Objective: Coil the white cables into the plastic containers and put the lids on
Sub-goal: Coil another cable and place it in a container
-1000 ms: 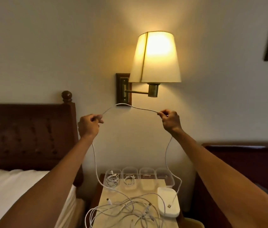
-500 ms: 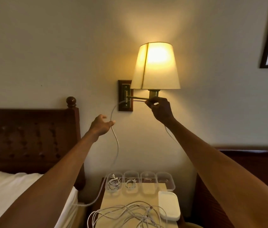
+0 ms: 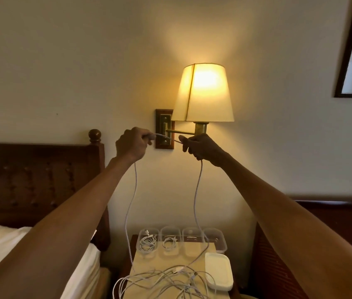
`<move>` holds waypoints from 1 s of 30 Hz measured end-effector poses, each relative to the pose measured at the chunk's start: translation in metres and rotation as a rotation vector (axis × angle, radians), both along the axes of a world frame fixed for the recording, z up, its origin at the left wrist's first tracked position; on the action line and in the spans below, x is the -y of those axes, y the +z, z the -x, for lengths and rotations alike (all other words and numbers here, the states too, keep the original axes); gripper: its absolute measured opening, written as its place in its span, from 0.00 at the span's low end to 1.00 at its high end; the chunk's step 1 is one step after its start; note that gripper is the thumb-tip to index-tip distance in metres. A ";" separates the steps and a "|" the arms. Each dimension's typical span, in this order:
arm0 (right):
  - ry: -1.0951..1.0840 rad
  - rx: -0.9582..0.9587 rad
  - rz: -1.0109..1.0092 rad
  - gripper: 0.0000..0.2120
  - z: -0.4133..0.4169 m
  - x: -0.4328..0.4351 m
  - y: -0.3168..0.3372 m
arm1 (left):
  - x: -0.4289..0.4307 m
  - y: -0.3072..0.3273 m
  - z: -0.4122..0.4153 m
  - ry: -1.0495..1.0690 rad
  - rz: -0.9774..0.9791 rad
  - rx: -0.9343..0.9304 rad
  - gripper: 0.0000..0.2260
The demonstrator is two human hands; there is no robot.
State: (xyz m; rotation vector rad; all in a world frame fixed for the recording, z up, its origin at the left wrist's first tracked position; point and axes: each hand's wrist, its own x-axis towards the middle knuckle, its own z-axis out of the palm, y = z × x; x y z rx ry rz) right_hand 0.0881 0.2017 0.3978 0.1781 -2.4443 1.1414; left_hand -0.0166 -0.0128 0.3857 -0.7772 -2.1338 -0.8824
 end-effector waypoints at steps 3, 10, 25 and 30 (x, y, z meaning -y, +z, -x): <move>0.108 0.190 0.149 0.17 -0.006 0.007 -0.001 | 0.012 -0.007 0.011 0.168 -0.026 0.070 0.11; 0.042 0.124 0.155 0.13 -0.001 0.029 0.006 | -0.009 -0.020 -0.004 0.053 0.280 0.107 0.26; 0.046 0.215 0.186 0.15 0.010 0.002 -0.012 | -0.015 -0.031 0.023 0.129 0.266 0.190 0.15; -0.031 0.148 0.144 0.16 0.026 0.014 -0.015 | -0.039 -0.022 0.004 -0.160 0.242 0.026 0.10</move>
